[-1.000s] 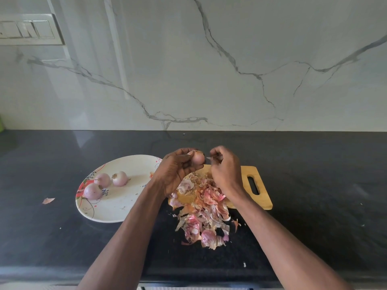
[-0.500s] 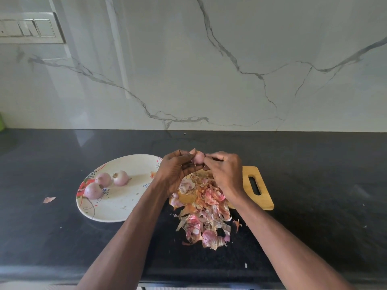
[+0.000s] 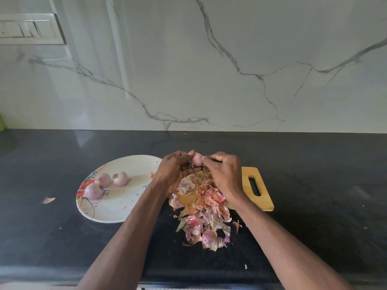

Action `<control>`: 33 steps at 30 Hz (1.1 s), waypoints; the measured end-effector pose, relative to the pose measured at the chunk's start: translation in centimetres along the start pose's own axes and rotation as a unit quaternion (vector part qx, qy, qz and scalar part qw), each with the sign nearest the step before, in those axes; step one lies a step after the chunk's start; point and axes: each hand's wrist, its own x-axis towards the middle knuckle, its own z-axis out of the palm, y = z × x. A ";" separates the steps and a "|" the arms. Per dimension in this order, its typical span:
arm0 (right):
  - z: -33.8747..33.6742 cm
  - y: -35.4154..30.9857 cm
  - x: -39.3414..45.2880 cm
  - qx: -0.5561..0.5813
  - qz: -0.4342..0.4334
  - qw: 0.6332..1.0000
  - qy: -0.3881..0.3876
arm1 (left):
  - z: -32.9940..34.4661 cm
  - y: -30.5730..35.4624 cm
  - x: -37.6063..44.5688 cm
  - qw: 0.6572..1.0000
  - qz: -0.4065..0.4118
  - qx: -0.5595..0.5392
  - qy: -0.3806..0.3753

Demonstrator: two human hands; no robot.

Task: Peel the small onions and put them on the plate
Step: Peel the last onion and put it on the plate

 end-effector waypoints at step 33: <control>-0.6 -0.8 0.5 0.113 0.158 0.981 -0.025 | -0.4 0.2 0.2 0.999 -0.026 -0.040 -0.016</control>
